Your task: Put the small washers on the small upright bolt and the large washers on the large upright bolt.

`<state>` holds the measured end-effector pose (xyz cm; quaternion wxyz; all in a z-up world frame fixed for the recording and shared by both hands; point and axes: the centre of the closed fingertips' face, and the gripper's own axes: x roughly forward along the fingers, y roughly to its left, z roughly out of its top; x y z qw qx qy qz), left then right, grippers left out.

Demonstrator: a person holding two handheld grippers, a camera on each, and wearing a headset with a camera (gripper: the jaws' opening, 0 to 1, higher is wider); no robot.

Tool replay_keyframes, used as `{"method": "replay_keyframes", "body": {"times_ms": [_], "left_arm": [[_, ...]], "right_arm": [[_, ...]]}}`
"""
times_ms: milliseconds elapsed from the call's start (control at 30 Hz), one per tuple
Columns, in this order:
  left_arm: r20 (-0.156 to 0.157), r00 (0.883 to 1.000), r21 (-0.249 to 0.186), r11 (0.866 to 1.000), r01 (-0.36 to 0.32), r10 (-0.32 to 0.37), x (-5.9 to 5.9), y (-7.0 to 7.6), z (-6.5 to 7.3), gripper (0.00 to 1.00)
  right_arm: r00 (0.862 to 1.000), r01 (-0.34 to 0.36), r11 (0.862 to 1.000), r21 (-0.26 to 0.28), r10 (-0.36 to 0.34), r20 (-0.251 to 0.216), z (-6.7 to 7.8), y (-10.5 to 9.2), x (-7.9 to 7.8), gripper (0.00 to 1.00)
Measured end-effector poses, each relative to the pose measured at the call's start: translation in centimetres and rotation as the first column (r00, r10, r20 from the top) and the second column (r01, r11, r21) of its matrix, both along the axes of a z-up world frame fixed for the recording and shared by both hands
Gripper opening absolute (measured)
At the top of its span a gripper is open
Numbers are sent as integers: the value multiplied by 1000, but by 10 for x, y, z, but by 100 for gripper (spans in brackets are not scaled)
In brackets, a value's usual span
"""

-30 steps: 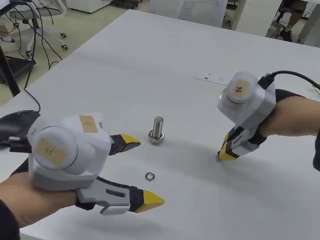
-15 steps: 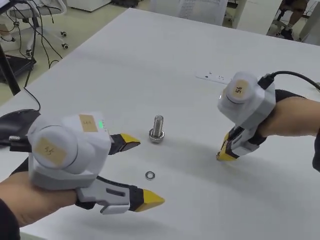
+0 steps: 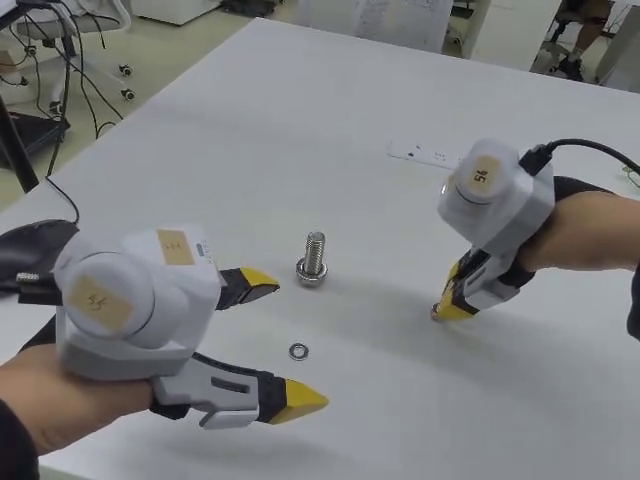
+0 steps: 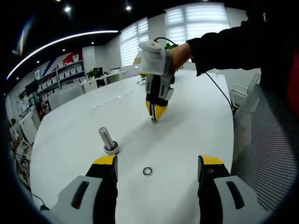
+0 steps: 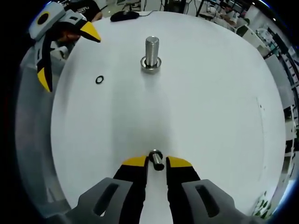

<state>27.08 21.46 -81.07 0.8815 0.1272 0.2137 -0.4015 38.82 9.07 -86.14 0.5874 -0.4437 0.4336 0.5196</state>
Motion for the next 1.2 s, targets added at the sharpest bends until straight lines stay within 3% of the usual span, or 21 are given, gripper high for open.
{"method": "replay_keyframes", "body": {"times_ms": [667,1200], "left_arm": [[14,1000,0,1000,7,-7,1,0,5,69],[30,999,-1,1000,16,-16,2,1,9,69]], "right_arm": [[999,30,1000,1,-30,21,15,-16,-8,17],[999,25,1000,-5,-25,22,18,-20,-29,17]]}}
